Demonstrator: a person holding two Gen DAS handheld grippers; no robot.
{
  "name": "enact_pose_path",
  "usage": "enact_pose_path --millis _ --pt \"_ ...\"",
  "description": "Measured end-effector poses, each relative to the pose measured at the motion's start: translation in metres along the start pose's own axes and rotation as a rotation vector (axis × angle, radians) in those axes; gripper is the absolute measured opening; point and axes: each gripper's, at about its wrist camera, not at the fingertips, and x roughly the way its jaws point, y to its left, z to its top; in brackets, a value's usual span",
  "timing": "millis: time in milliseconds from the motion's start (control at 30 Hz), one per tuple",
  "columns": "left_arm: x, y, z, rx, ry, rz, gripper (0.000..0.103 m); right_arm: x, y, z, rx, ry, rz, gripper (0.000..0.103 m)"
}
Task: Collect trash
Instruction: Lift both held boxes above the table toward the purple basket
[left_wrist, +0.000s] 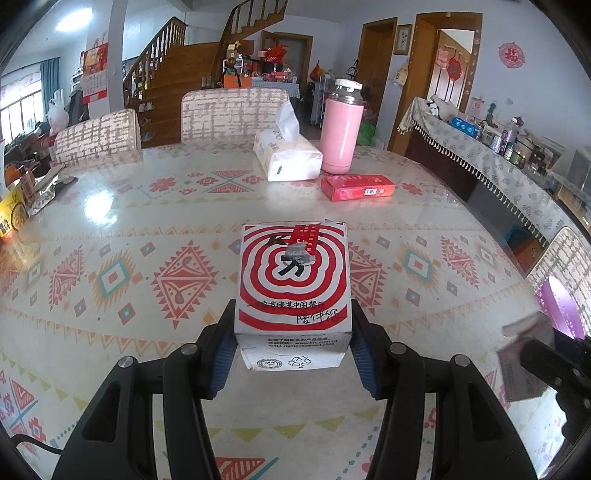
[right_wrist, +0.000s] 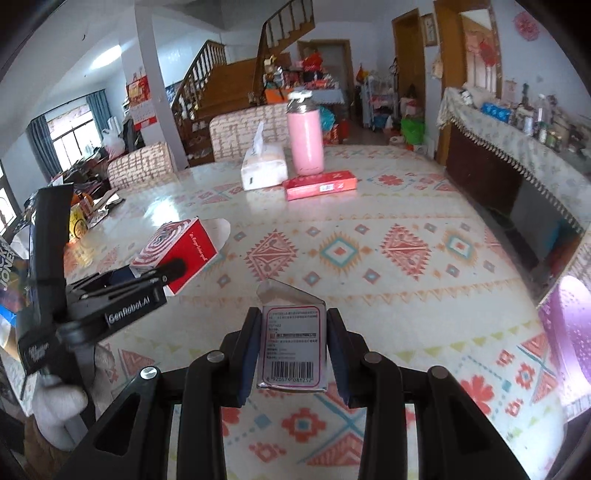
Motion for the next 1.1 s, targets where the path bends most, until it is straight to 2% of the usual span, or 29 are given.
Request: enact_pose_path --millis 500,867,1100 --pt "-0.002 -0.006 -0.002 0.023 -0.026 0.006 0.055 -0.043 -0.017 -0.027 0.038 -0.091 -0.035 0.038" --pt "-0.006 -0.009 -0.003 0.033 -0.054 -0.001 0.055 -0.033 -0.027 -0.05 0.064 -0.036 -0.041 0.038" --pt "-0.005 -0.009 -0.005 0.031 -0.056 0.004 0.055 -0.032 -0.031 -0.057 0.063 -0.033 -0.056 0.038"
